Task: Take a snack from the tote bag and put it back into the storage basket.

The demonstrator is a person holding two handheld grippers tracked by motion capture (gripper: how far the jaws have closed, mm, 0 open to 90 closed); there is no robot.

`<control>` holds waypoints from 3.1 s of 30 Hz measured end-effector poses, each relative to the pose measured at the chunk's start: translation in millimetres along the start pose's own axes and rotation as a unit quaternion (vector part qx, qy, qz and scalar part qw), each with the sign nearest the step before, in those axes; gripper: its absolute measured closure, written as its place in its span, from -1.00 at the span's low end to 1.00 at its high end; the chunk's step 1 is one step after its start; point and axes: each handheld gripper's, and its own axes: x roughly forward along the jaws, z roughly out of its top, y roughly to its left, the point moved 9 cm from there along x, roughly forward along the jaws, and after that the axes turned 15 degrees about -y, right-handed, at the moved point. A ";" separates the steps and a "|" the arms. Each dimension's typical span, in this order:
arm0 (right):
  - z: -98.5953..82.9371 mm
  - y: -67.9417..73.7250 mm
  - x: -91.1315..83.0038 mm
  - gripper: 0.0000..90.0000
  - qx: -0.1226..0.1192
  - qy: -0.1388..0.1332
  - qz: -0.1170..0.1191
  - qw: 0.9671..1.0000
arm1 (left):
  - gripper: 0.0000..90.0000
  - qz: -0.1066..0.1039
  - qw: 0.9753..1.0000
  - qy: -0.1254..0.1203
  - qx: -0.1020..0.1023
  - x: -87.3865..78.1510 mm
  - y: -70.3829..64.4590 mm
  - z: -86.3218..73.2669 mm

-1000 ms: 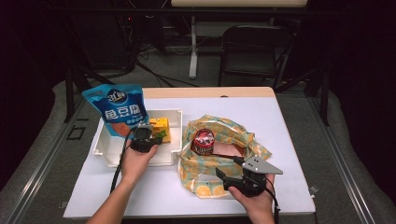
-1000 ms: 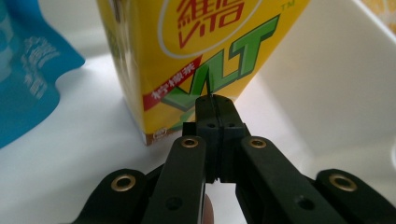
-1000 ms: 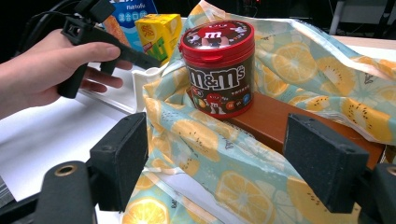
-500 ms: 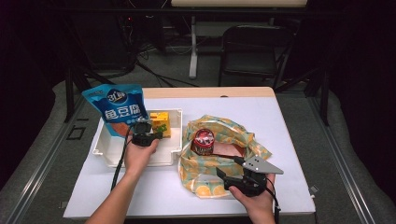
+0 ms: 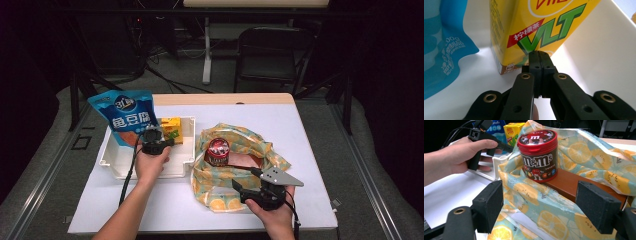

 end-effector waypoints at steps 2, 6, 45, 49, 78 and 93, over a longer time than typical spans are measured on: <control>-0.1 -0.3 -0.3 -0.51 -0.001 0.001 0.000 1.000 | 1.00 0.001 1.000 -0.002 -0.006 0.8 1.0 0.4; 0.2 -0.5 -0.5 -0.51 -0.001 0.000 0.000 1.000 | 1.00 0.013 1.000 -0.012 -0.006 1.5 5.1 1.8; -0.6 -3.7 -0.2 -0.51 0.001 0.002 -0.005 1.000 | 0.74 -0.012 0.998 -0.057 0.032 -20.2 -4.6 15.7; -0.4 -3.7 0.4 -0.51 -0.001 0.002 -0.004 1.000 | 0.61 -0.030 0.996 -0.073 0.046 -37.4 -13.5 18.8; 3.5 0.5 22.6 -0.48 -0.016 0.004 -0.017 1.000 | -0.19 -0.114 0.983 -0.121 0.080 -137.7 -51.2 -22.3; 5.6 -7.0 52.6 -0.50 -0.027 0.021 -0.020 0.999 | -0.40 -0.147 0.977 -0.108 0.109 -144.4 -68.2 -35.1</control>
